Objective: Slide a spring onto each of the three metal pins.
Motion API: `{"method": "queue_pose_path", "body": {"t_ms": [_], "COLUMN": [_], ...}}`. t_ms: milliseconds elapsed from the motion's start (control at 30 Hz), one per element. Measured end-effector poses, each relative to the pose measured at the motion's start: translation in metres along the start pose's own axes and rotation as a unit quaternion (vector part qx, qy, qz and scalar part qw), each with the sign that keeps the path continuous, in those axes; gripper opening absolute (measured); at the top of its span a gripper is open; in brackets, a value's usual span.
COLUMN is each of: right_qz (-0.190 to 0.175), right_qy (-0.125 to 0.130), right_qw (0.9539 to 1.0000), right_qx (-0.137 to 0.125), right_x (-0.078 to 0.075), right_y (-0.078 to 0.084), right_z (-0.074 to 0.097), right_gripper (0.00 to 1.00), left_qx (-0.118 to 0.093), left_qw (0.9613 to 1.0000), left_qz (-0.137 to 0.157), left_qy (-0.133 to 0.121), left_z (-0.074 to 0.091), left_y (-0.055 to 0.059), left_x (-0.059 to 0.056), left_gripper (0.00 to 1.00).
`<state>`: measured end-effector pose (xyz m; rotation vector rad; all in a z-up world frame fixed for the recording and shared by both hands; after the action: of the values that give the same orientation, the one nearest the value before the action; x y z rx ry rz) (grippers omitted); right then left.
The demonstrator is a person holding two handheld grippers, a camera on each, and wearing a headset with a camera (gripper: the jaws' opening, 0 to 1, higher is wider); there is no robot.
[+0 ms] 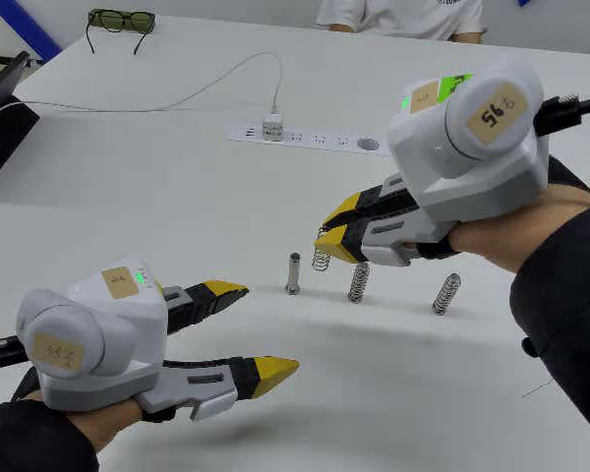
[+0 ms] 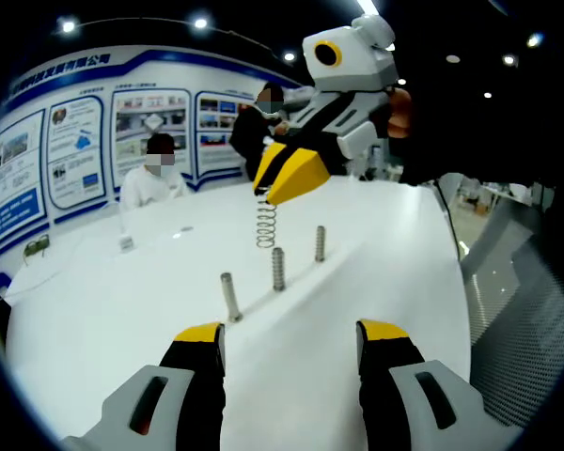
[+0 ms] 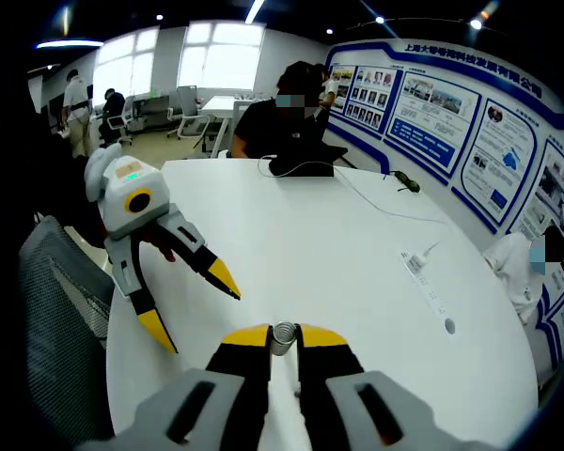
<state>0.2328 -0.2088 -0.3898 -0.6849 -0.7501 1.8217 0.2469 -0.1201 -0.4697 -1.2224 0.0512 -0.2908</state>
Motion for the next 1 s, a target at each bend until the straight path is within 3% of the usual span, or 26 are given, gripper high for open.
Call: {"method": "queue_pose_path", "body": {"t_ms": [533, 1000], "right_qz": [-0.003, -0.001], "right_qy": [0.006, -0.004], "right_qw": [1.0, 1.0], "right_qx": [-0.001, 0.008], "right_x": [-0.019, -0.017], "right_y": [-0.003, -0.003], "right_z": [-0.019, -0.035], "right_gripper": [0.12, 0.12], "left_qx": [0.0, 0.001], "left_qw": [1.0, 0.9999], "left_qz": [0.002, 0.006], "left_qy": [-0.001, -0.01], "left_z": [0.001, 0.006], "left_y": [0.001, 0.003], "left_x": [0.0, 0.003], "left_gripper": [0.57, 0.57]}}
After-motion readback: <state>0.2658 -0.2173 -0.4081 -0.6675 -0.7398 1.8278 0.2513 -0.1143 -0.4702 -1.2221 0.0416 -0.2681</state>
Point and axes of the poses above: the centre of the closed fingertips' face, and the gripper's own axes: z roughly backward along the fingers, x roughly to its left, y roughly out of its underside, the point moved 3 cm from there along z, roughly backward along the fingers, and after that the axes turned 7 degrees about -z, right-handed, at the moved point
